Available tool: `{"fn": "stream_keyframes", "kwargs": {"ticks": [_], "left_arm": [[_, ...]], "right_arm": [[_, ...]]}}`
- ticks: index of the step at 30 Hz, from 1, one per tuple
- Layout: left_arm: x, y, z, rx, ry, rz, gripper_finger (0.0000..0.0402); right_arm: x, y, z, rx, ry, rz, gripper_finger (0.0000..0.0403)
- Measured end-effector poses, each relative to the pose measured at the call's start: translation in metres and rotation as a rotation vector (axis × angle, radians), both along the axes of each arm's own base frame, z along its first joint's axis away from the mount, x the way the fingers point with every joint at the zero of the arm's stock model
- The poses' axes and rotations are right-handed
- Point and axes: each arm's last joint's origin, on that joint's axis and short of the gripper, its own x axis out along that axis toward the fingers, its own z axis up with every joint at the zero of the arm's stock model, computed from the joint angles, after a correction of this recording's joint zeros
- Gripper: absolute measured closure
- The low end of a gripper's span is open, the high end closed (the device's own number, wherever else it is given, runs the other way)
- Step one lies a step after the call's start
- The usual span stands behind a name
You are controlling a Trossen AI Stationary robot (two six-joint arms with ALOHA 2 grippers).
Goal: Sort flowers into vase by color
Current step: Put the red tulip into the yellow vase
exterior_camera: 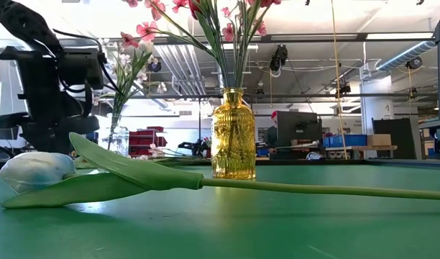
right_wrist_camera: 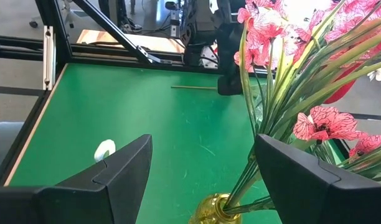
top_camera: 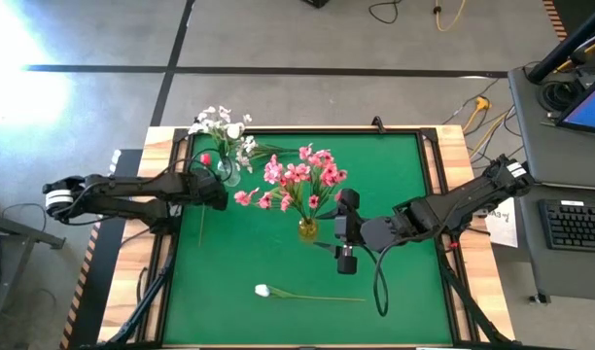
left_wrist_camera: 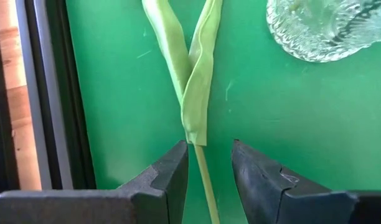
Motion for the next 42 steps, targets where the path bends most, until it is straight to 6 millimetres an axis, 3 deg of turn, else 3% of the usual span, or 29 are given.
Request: {"fn": "stream_keyframes", "kwargs": {"ticks": [13,23,42], "left_arm": [[0.0020,0.0008,-0.0039,-0.003,0.028,0.001,0.0293],[0.0025,0.0010,-0.0059,-0.007,0.042,0.001,0.0325],[0.0025,0.0010,-0.0066,-0.008,0.044,0.004,0.0327]], "right_arm": [[0.0000,0.0000,0.0000,0.000,0.000,0.000,0.0126],[0.0000,0.0000,0.0000,0.000,0.000,0.000,0.0126],[0.0000,0.0000,0.0000,0.001,0.000,-0.001,0.0126]]}}
